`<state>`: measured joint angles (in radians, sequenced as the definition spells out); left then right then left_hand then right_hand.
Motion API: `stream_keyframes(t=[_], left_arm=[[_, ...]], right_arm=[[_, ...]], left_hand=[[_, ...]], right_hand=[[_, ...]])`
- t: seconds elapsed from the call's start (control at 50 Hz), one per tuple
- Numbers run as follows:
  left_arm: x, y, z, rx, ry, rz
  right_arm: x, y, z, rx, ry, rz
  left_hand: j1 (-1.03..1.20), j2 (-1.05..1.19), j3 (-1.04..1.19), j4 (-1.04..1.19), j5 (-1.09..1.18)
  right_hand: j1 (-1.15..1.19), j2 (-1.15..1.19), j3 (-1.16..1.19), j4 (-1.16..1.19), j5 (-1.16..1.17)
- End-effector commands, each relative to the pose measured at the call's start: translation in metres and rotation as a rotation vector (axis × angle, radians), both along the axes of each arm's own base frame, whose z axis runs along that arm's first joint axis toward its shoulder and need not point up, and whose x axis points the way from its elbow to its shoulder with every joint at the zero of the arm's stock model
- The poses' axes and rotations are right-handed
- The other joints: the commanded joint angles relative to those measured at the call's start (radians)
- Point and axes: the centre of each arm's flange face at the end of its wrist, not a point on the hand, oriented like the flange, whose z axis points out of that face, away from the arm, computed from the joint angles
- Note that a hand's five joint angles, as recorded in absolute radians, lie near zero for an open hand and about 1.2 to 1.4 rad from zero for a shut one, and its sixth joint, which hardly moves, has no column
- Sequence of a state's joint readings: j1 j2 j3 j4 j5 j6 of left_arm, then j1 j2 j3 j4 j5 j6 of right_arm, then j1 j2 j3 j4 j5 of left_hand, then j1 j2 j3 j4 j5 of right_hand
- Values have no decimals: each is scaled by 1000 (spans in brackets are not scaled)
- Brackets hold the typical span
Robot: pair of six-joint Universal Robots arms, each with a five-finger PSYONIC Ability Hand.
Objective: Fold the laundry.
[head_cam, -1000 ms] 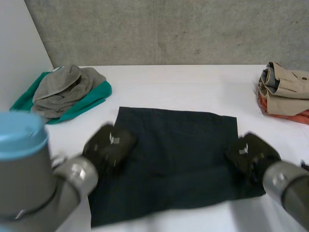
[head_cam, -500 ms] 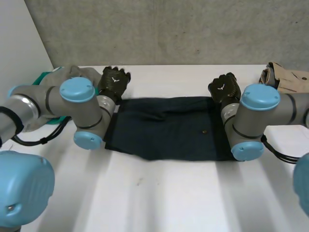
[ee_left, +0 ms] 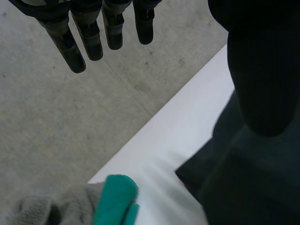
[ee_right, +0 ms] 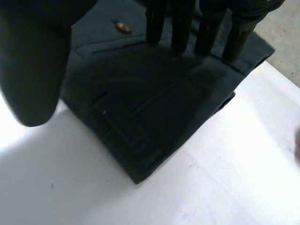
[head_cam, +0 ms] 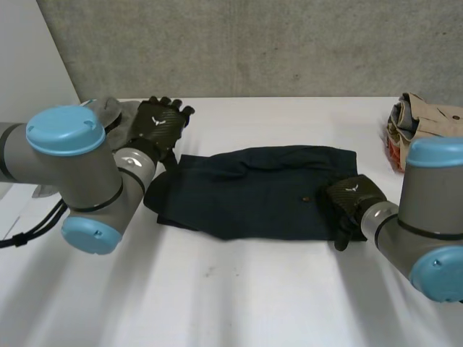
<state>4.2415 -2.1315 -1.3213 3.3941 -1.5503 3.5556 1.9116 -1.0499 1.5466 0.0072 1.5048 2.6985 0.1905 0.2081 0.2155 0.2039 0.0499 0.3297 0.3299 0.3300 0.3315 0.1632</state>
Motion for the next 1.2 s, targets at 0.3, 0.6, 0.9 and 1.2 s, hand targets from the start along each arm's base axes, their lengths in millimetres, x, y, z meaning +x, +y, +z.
stream_keyframes(t=[0.3,0.6,0.9,1.2], left_arm=[[9,16,18,-2,32,3],[20,36,28,14,67,8],[27,32,67,-84,161,26],[-42,50,48,56,246,-136]], right_arm=[[-51,-18,39,-367,366,-87],[130,90,35,-694,188,755],[117,85,84,-497,-224,582],[54,16,99,-91,-498,161]], left_hand=[[-16,-34,-41,-29,-50],[-16,-34,-41,-29,-50],[-16,-34,-41,-29,-50],[-16,-34,-41,-29,-50]], right_hand=[[1067,1066,1066,1065,1059],[1067,1066,1066,1065,1059],[-155,-155,-155,-157,-163],[-155,-155,-155,-157,-163]])
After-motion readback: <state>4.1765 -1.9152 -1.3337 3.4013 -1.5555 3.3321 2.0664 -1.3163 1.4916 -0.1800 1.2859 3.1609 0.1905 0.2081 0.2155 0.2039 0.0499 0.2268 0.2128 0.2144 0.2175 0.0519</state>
